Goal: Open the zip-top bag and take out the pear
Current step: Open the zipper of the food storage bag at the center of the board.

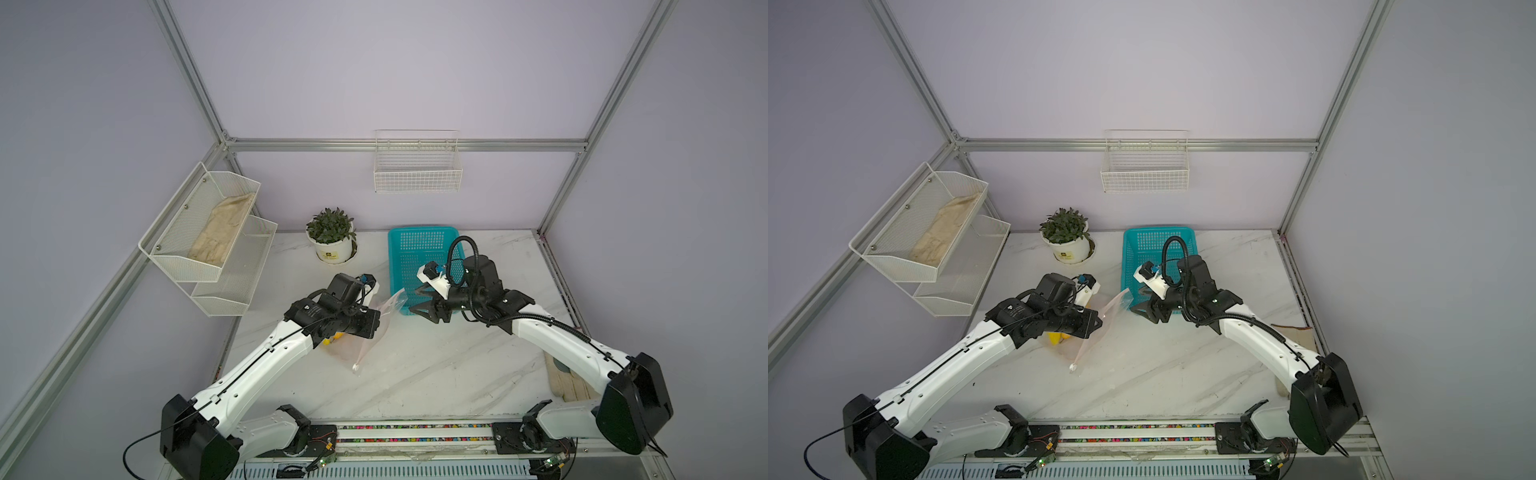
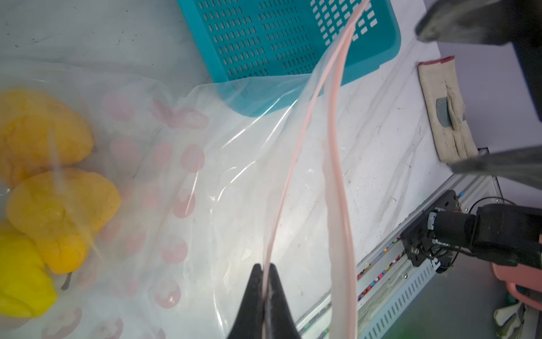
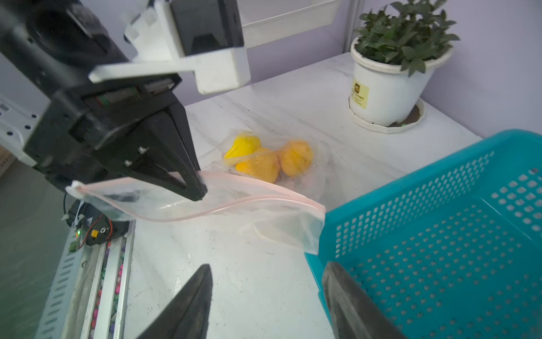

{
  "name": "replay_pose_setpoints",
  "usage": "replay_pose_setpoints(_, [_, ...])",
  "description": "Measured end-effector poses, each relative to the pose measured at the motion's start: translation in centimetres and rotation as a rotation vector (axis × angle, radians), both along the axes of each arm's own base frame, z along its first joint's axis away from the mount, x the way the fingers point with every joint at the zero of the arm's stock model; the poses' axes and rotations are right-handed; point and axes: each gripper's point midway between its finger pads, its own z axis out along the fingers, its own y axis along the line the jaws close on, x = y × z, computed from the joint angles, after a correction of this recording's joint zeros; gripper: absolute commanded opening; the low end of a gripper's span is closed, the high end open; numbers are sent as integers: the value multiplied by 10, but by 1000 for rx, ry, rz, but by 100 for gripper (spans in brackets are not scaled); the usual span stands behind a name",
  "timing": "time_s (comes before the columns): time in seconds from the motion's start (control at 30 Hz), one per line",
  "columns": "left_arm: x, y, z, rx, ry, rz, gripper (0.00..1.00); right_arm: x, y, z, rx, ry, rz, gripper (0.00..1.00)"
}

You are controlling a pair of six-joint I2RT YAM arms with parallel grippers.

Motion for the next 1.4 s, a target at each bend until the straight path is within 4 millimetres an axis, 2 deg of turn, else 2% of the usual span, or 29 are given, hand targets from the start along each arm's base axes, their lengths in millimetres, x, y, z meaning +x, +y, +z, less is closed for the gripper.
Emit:
replay_pose_setpoints(0.03, [4, -2, -6, -7, 15, 18, 0, -1, -4, 2, 17, 42, -42, 61])
replay_pose_setpoints(0.13, [12, -9, -23, -14, 56, 57, 0, 3, -8, 4, 86, 201, -165, 35])
replay_pose_setpoints(0.27, [18, -22, -37, 2, 68, 67, 0, 7, 1, -10, 159, 441, -297, 27])
replay_pose_setpoints(0.4, [13, -34, -49, 65, 48, 56, 0, -7, 24, -38, 170, 627, -359, 19])
replay_pose_setpoints(0.57, [8, -41, -49, 128, -12, 75, 0, -14, 35, -72, 132, 755, -448, 10])
replay_pose_setpoints(0.77, [16, -42, -35, 151, -83, 128, 0, -19, 37, -101, 93, 828, -531, 10])
replay_pose_setpoints(0.87, [20, -42, -22, 143, -126, 149, 0, -21, 37, -116, 59, 832, -573, 10])
replay_pose_setpoints(1.0, [17, -37, 4, 115, -197, 168, 0, -22, 27, -130, 5, 816, -653, 10])
replay_pose_setpoints(1.23, [9, -26, 51, 54, -309, 201, 0, -23, 15, -142, -63, 775, -730, 13])
replay_pose_setpoints(1.4, [7, -20, 57, 63, -331, 216, 0, -30, 29, -134, -82, 693, -666, 20])
